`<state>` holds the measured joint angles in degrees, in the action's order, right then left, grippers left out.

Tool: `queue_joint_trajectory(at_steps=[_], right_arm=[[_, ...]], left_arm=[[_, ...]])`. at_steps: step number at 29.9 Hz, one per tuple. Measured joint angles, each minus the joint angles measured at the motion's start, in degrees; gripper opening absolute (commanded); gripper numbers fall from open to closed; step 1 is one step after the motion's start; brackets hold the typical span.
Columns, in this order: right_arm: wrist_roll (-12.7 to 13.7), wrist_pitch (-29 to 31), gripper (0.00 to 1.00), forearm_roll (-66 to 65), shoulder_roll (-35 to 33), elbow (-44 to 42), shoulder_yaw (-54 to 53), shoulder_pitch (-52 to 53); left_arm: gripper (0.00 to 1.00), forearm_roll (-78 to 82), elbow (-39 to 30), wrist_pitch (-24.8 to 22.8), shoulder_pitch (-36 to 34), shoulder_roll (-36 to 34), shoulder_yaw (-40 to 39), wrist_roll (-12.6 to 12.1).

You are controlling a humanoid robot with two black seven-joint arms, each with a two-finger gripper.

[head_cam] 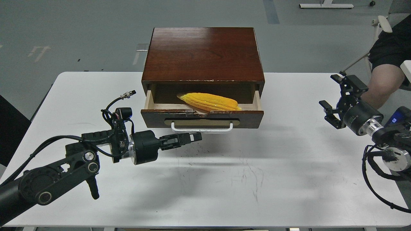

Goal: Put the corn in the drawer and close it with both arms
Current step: 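Push the drawer front toward the chest with the left gripper, then pull the left gripper back from the closed drawer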

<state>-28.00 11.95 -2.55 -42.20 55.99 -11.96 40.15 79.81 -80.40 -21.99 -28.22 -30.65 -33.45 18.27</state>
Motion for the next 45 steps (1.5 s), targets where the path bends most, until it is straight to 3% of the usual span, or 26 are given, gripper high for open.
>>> queue_joint_trajectory(at_steps=[28, 45], right_arm=[[0.0, -0.3, 1.0, 0.0, 0.0, 0.0, -0.1, -1.0], [0.0, -0.4, 1.0, 0.0, -0.1, 0.0, -0.5, -1.6]], left_arm=[[0.0, -0.2, 7.1, 9.0, -0.9, 2.0, -0.5, -0.1], [0.0, -2.5, 11.0, 10.0, -1.1, 3.9, -3.3, -0.4]])
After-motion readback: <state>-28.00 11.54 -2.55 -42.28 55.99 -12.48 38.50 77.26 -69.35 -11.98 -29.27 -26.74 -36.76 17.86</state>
